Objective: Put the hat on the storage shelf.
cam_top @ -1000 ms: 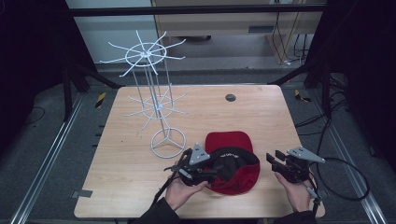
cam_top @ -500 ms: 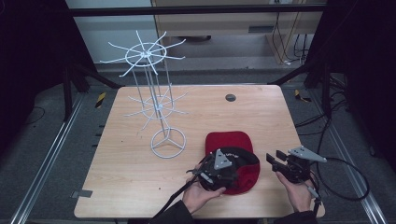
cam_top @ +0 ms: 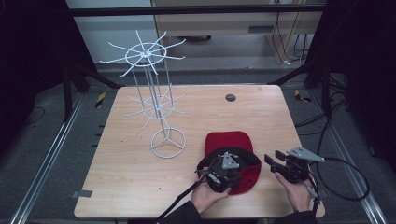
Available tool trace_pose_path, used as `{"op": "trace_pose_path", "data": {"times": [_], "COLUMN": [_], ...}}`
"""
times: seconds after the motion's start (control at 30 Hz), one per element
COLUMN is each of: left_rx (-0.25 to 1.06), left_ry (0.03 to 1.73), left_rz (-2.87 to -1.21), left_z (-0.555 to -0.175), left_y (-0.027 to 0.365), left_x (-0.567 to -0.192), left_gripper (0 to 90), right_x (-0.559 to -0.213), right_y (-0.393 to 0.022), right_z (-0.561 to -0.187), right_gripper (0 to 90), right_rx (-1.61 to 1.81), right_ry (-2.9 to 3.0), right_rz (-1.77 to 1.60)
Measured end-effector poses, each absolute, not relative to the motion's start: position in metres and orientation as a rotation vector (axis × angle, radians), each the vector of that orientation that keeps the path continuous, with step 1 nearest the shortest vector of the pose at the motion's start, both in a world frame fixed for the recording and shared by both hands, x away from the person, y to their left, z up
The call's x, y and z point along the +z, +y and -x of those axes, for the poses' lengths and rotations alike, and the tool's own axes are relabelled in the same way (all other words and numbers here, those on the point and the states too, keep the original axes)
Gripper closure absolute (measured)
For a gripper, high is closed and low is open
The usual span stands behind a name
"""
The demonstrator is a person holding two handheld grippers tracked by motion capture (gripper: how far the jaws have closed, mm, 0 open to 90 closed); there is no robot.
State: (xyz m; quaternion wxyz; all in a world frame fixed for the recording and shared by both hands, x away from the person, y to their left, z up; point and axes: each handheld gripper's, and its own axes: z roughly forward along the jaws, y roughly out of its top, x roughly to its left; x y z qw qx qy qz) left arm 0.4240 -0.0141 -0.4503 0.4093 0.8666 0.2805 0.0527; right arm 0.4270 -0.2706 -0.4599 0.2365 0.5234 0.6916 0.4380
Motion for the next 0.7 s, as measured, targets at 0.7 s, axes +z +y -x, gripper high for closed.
{"op": "trace_pose_path", "data": {"times": [0.7], "left_rx": [0.227], "left_ry": [0.762], "left_rz": [-1.992], "left_z": [-0.438], "left_y": [0.02], "left_x": [-0.404], "left_gripper": [83.5], "right_x": [-0.451], "right_y": [-0.255], "right_z": [-0.395], "right_gripper": [41.8], "right_rx": [1.423], "right_ry": [2.015], "right_rz": [-1.324]}}
